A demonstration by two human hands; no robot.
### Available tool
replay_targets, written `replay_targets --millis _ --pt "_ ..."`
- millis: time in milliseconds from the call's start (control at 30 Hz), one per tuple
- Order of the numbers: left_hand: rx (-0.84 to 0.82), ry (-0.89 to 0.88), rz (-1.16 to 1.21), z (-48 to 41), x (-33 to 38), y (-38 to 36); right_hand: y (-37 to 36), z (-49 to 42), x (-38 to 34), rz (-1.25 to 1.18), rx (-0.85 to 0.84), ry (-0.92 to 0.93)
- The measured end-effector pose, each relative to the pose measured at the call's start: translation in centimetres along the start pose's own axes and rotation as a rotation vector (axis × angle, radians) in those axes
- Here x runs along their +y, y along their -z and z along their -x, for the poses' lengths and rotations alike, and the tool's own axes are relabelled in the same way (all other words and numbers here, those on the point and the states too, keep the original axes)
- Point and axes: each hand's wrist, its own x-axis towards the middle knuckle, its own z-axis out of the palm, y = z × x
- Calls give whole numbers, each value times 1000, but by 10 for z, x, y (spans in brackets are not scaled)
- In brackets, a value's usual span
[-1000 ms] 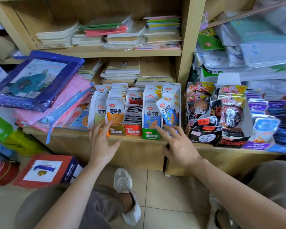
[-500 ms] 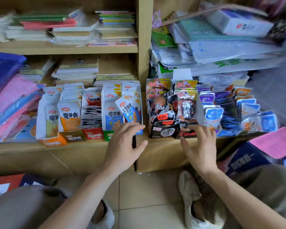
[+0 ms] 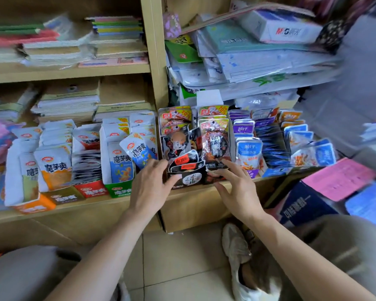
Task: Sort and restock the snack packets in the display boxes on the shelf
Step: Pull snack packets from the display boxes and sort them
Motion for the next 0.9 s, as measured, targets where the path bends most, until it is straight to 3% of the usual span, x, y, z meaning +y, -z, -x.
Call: replay_targets --millis 233,300,400,467,533,667,900 --pt "235 45 102 10 25 15 14 1 9 -103 -94 78" --pt "317 -1 107 9 36 17 20 2 8 -151 62 -27" --pt "392 -182 139 7 49 10 32 0 14 -97 418 -334" --pt "382 -321 111 3 58 0 44 -6 25 -71 502 -556" --pt "294 -392 68 -1 66 -11 51 -10 39 -47 456 -699" --pt "127 -378 -63 -7 78 -27 50 -14 58 57 317 -733" --pt "159 -281 -132 -21 86 -38 50 -26 69 38 253 -633"
